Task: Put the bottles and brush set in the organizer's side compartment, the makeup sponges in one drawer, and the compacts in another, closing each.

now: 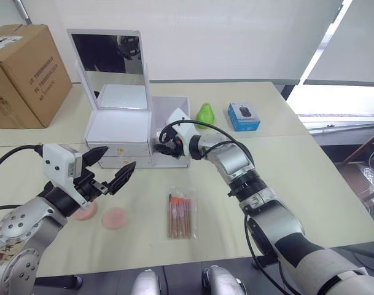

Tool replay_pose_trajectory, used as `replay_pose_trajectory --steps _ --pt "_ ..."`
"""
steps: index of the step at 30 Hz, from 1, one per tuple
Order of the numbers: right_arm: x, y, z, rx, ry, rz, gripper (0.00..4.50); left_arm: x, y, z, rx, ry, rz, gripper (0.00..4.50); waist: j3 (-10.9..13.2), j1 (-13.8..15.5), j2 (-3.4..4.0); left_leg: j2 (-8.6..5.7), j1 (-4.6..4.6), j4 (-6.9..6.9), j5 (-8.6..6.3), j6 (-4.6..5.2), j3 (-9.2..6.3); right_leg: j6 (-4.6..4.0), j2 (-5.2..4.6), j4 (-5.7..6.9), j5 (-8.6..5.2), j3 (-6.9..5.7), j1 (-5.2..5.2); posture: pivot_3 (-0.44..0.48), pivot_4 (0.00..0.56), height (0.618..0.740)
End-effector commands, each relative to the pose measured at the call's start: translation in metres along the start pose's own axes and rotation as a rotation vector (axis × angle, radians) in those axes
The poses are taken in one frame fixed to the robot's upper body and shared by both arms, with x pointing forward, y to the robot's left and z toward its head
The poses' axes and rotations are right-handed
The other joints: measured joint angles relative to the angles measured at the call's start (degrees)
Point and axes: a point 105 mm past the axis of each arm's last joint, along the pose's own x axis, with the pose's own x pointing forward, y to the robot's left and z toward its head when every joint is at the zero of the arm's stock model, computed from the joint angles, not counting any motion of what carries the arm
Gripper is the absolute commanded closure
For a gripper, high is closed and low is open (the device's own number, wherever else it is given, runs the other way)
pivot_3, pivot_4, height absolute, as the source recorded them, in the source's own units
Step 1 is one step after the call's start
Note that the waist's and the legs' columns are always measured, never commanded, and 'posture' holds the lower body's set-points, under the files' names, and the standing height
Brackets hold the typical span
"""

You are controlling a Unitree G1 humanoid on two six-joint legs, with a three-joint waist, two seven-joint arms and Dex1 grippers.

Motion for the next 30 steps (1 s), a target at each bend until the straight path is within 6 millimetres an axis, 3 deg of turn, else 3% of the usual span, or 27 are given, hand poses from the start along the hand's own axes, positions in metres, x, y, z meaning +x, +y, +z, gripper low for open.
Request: replay_pose_trajectory --steps 1,9,15,18,22,30 --pt "-0.008 0.000 0.039 -0.031 -0.119 0.003 0.02 0.002 -0.002 0.007 0.024 -0.022 -0.013 0.00 0.00 -0.02 0.00 0.00 0.00 0.00 0.00 0.00 0.00 0.00 0.00 0.01 0.00 0.00 -0.01 0.000 0.150 0.730" --pt "-0.040 0.001 0.080 -0.067 -0.229 -0.002 0.02 0.002 0.003 0.002 0.032 0.006 -0.032 0.00 0.01 0.18 0.01 0.00 -0.01 -0.01 0.00 0.00 -0.01 -0.02 0.00 -0.01 -0.05 -0.02 -0.02 0.000 0.150 0.730" --pt "-0.103 -0.009 0.086 -0.053 -0.311 -0.027 0.02 -0.037 0.042 -0.021 0.033 0.163 0.013 0.00 0.00 0.10 -0.01 0.02 0.01 -0.07 -0.01 -0.01 -0.01 -0.06 -0.03 -0.04 -0.15 -0.09 -0.05 0.000 0.150 0.730" --pt "-0.153 -0.011 0.069 -0.026 -0.297 -0.045 0.02 -0.067 0.075 -0.030 0.049 0.262 0.103 0.00 0.04 0.43 0.02 0.04 0.01 -0.11 -0.01 -0.01 0.01 0.00 -0.08 -0.09 -0.32 -0.18 -0.09 0.000 0.150 0.730" --pt "-0.218 -0.022 0.008 0.020 -0.083 -0.152 0.02 -0.106 0.127 -0.029 0.046 0.315 0.299 0.00 0.08 1.05 0.01 0.07 0.18 -0.14 -0.07 -0.12 0.10 0.18 -0.22 -0.21 -0.55 -0.25 -0.20 0.000 0.150 0.730" --pt "-0.325 -0.038 -0.070 0.093 0.148 -0.366 0.02 -0.182 0.193 -0.043 0.046 0.420 0.552 0.00 0.15 0.83 0.09 0.06 0.26 -0.24 -0.31 -0.51 0.16 0.17 -0.26 -0.34 -0.56 -0.25 -0.23 0.000 0.150 0.730"
